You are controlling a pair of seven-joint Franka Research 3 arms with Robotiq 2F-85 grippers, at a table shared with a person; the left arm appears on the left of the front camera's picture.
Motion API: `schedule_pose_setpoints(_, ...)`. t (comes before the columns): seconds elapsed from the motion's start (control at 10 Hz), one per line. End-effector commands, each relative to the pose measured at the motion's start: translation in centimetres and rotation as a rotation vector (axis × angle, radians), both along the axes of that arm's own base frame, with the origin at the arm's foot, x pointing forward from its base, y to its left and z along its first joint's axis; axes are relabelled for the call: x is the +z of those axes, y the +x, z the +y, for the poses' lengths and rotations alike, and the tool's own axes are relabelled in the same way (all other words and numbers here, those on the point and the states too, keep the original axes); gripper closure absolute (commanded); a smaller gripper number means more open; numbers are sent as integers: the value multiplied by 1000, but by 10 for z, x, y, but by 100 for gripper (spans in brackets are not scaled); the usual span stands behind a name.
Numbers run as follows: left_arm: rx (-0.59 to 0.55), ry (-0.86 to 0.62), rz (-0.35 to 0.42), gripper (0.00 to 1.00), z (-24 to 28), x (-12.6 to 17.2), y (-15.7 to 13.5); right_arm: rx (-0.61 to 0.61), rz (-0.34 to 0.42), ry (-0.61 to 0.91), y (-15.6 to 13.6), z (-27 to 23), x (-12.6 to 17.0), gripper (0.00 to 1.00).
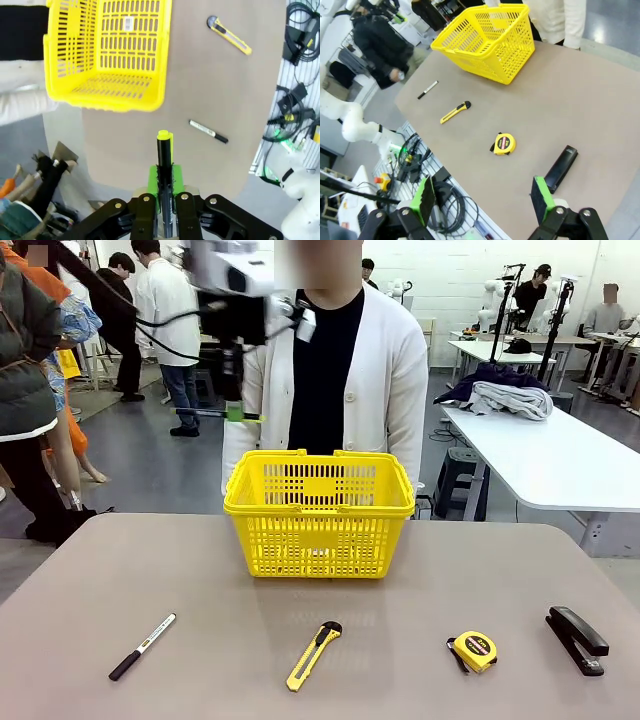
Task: Place the items the person wants into the basket.
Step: Pick up the item the person points to and place it in the Market Basket.
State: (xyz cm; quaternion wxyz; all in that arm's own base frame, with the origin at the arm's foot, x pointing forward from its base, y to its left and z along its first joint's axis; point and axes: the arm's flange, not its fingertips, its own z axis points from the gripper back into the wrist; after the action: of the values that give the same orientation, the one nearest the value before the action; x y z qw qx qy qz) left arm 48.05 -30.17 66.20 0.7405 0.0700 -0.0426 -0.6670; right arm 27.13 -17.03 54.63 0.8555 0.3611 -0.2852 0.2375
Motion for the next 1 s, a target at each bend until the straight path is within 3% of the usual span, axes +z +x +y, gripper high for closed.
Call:
schedule_pose_setpoints(0.0, 2, 28, -52, 88, -33, -9, 28, 11, -19, 23, 2, 0, -1, 0)
schedule_pose_setpoints(0.3, -14, 13, -70, 88, -75, -50, 60, 11, -19, 23, 2, 0, -1, 0)
schedule_pose_setpoints(0.6, -35, -18, -2, 88, -89, -73, 87, 11, -19, 23, 2, 0, -1, 0)
schedule_pose_setpoints(0.8, -62, -12, 14, 88, -88, -73, 89, 11, -19, 23, 2, 0, -1, 0)
schedule_pose_setpoints(0.9, -37, -14, -12, 88, -80, -92, 81, 11, -19, 23, 2, 0, -1, 0)
